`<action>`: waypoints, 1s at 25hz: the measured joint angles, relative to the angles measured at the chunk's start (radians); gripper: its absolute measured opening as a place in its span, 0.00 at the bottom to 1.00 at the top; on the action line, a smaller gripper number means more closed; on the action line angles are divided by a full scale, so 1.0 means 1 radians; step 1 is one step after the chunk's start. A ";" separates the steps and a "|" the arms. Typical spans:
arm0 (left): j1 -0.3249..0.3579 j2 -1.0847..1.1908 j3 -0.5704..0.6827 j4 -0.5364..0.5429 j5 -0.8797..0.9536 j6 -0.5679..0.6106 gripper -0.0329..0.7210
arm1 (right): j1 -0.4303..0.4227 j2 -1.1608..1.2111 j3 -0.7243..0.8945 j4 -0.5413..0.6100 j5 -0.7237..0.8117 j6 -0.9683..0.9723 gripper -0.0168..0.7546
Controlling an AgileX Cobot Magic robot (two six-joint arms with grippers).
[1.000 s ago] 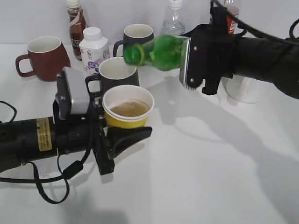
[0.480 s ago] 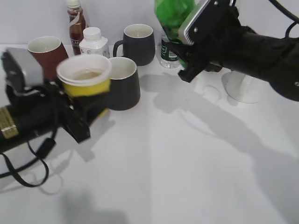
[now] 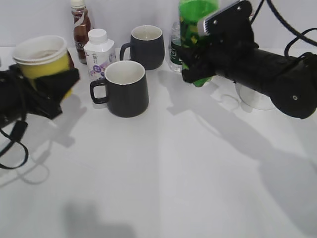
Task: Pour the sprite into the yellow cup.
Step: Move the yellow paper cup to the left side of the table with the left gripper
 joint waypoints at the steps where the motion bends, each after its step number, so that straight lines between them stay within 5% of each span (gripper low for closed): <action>1: 0.013 0.000 0.000 -0.012 0.000 0.003 0.56 | 0.000 0.000 0.000 0.023 -0.004 0.001 0.54; 9: 0.048 0.056 -0.010 -0.115 0.000 0.087 0.56 | 0.000 0.000 0.000 0.062 -0.006 0.031 0.54; 25: 0.048 0.384 -0.200 -0.136 -0.033 0.131 0.56 | 0.000 0.000 0.000 0.062 -0.005 0.039 0.54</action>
